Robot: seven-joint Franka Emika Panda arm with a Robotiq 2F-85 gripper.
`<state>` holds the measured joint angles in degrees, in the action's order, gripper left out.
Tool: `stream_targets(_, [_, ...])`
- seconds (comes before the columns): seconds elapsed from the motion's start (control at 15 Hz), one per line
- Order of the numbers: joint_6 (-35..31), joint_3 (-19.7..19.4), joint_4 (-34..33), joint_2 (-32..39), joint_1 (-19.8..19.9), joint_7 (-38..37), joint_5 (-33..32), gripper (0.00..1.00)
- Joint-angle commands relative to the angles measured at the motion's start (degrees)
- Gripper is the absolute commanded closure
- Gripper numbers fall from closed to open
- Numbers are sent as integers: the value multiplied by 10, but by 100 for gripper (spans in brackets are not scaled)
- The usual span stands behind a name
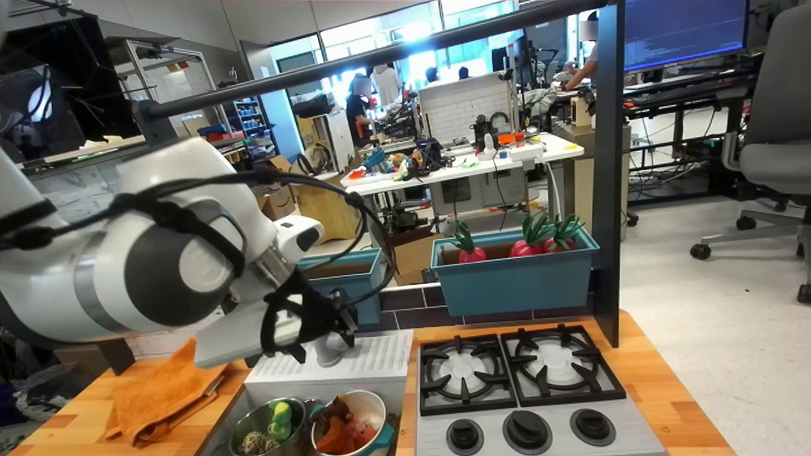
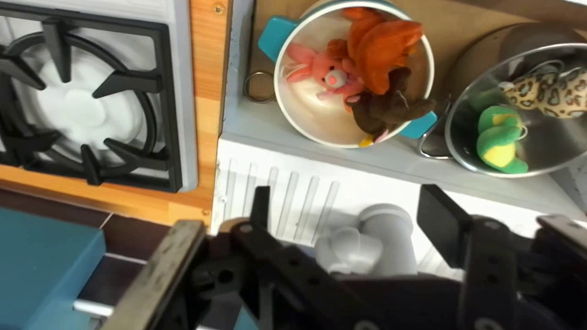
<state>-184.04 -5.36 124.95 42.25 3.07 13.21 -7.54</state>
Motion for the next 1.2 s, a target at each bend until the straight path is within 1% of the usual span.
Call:
stream_targets(0.0, [51, 101, 104, -145, 93, 40, -40, 0])
stream_targets(0.07, [78, 143, 128, -178, 118, 49, -38, 0])
stream_targets(0.13, [116, 187, 146, -209, 141, 91, 8, 0])
stream_targets(0.2, [163, 232, 147, -231, 166, 135, 60, 0])
stream_targets(0.27, [217, 278, 151, -256, 203, 168, 97, 0])
stream_targets(0.33, [146, 202, 119, -194, 138, 113, 55, 0])
stream_targets(0.4, [183, 230, 128, -221, 152, 146, 91, 0])
stream_targets(0.47, [201, 239, 135, -241, 155, 159, 104, 0])
stream_targets(0.67, [208, 241, 146, -254, 157, 165, 108, 0])
stream_targets(0.73, [200, 215, 150, -248, 134, 132, 88, 0])
stream_targets(0.8, [149, 190, 158, -241, 102, 123, 50, 0])
stream_targets(0.93, [95, 151, 156, -230, 41, 110, -12, 0])
stream_targets(1.0, [83, 113, 145, -222, -19, 74, -57, 0])
stream_targets(1.07, [86, 89, 125, -214, -57, 25, -124, 0])
stream_targets(1.13, [88, 59, 102, -201, -101, -22, -170, 0])
